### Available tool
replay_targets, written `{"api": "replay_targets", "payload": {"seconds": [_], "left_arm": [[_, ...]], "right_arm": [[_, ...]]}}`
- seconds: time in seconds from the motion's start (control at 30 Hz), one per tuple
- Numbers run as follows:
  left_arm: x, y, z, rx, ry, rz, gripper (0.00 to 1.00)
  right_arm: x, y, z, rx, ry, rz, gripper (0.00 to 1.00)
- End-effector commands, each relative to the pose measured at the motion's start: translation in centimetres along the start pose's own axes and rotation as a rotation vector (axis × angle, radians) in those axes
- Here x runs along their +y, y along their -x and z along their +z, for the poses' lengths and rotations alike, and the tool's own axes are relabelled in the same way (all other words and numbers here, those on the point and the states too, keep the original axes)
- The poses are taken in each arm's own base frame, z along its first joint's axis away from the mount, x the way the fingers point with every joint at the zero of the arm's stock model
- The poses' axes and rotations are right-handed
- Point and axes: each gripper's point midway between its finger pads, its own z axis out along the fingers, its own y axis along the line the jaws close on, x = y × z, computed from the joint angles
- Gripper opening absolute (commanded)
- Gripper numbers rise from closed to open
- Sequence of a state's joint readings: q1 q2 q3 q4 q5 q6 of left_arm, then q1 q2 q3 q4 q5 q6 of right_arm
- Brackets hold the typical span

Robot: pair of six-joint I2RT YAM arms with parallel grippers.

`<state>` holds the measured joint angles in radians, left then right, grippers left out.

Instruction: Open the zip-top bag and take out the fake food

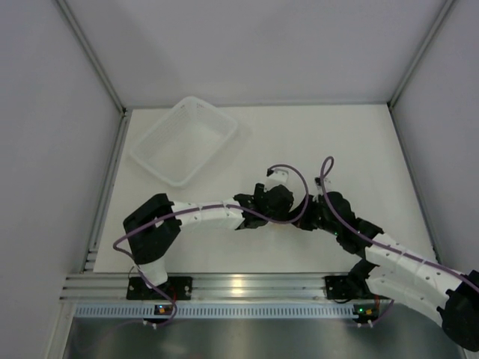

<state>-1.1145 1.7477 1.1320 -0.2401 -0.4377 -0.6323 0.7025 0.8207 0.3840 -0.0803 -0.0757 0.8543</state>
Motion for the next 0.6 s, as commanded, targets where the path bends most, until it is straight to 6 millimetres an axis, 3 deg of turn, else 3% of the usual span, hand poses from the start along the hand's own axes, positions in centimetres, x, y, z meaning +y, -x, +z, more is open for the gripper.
{"api": "replay_targets", "payload": {"seconds": [0.0, 0.23, 0.57], "left_arm": [[-3.6, 2.1, 1.0, -0.076, -0.045, -0.024, 0.71], [-2.9, 1.5, 3.0, -0.09, 0.03, -0.039, 0.75], [-4.0, 3.8, 4.6, -0.225, 0.023, -0.133, 0.69]], "right_arm": [[0.8, 1.6, -0.3, -0.062, 0.025, -0.046, 0.0], [0.3, 1.5, 0.0, -0.052, 0.031, -0.062, 0.0], [1.0, 0.4, 0.6, -0.016, 0.118, -0.053, 0.0]]}}
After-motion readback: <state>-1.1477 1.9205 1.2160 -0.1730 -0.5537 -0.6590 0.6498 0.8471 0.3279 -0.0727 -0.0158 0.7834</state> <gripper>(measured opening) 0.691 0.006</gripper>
